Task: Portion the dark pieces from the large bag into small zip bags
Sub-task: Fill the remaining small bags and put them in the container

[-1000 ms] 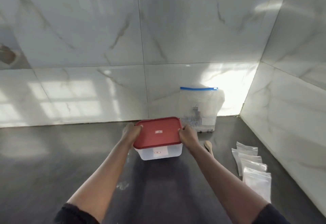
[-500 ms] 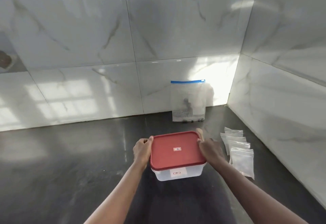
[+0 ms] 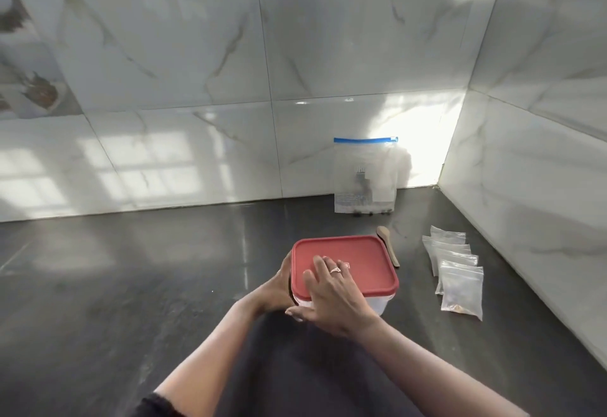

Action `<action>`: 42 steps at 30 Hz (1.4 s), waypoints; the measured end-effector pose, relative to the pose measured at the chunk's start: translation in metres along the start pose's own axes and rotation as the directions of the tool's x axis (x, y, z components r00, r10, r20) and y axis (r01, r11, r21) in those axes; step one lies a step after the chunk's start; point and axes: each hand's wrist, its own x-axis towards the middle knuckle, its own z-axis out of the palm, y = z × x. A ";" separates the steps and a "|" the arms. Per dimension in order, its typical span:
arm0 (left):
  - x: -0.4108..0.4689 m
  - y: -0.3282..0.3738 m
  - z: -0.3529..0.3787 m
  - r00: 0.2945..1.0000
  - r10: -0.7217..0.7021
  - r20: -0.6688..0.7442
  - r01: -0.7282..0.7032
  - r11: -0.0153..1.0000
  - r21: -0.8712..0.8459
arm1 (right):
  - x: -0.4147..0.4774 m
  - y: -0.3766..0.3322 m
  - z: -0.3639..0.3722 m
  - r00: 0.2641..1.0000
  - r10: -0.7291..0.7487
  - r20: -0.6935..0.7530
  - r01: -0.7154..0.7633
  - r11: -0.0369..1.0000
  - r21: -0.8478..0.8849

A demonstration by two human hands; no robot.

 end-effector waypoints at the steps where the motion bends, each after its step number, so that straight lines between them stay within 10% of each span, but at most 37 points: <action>1: 0.000 -0.001 0.003 1.000 0.018 0.007 -0.018 1.000 -0.019 | 0.001 -0.003 0.005 0.999 -0.014 0.031 0.015 0.999 -0.034; 18: 0.000 -0.016 0.025 0.983 -0.007 -0.181 -0.006 0.998 -0.069 | 0.023 0.004 0.028 0.917 -0.228 -0.327 0.187 0.970 -0.154; 24: 0.009 -0.029 0.026 0.983 0.016 -0.182 -0.012 1.000 0.020 | 0.020 0.000 0.009 0.796 -0.170 -0.581 0.128 0.985 -0.112; 33: -0.002 -0.006 0.021 0.977 0.033 -0.209 -0.021 0.998 0.057 | 0.014 0.006 -0.018 0.932 0.053 -0.358 0.005 0.987 0.160; 42: -0.002 0.014 0.009 0.972 0.204 -0.116 -0.180 0.966 0.188 | 0.014 0.024 -0.070 0.831 0.289 -0.475 -0.041 0.884 0.466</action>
